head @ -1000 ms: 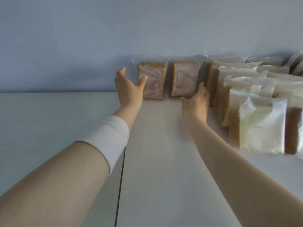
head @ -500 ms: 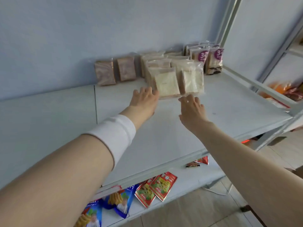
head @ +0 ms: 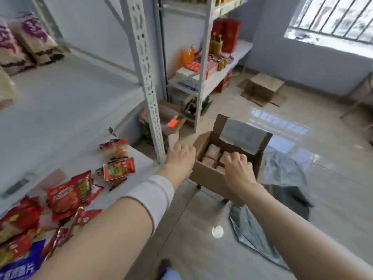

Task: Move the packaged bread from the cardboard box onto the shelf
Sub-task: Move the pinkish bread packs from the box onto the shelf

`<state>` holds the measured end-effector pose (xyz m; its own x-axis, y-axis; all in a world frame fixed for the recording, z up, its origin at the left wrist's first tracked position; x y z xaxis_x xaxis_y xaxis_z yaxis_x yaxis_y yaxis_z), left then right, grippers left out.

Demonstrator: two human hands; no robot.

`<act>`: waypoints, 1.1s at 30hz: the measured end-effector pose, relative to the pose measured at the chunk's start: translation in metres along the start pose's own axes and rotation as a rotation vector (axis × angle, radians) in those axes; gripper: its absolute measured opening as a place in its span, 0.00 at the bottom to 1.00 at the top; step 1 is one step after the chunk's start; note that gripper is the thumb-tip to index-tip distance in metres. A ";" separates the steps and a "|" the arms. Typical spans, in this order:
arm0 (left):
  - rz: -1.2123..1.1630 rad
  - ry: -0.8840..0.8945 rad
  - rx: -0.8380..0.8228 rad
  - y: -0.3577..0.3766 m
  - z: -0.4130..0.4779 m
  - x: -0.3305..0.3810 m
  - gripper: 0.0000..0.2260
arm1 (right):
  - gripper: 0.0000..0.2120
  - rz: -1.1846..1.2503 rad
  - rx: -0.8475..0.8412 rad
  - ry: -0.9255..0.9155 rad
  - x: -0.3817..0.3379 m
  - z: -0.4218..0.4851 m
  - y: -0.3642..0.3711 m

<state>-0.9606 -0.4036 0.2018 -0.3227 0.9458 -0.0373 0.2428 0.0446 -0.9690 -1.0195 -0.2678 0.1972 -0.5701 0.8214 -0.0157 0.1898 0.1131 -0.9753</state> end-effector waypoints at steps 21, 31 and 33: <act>-0.087 0.240 -0.560 0.266 0.413 0.153 0.22 | 0.16 0.232 -0.571 0.469 0.215 0.288 0.297; -0.473 -0.096 -0.504 0.409 0.541 0.181 0.29 | 0.32 0.548 -0.590 0.973 0.273 0.379 0.459; -0.467 -0.155 -0.473 0.423 0.555 0.186 0.30 | 0.30 0.633 -0.559 1.085 0.275 0.385 0.476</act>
<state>-1.4256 -0.3873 -0.3500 -0.6100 0.7374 0.2902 0.4082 0.6063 -0.6825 -1.3940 -0.2031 -0.3557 0.5889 0.8081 0.0103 0.6217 -0.4448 -0.6447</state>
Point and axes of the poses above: each hand's wrist, its own z-axis towards the middle knuckle, its own y-axis out of the palm, x = y × z, the point moved 5 cm from there along z, towards the middle knuckle, and after that the axes turned 2 degrees about -z, right-handed, at the moved point
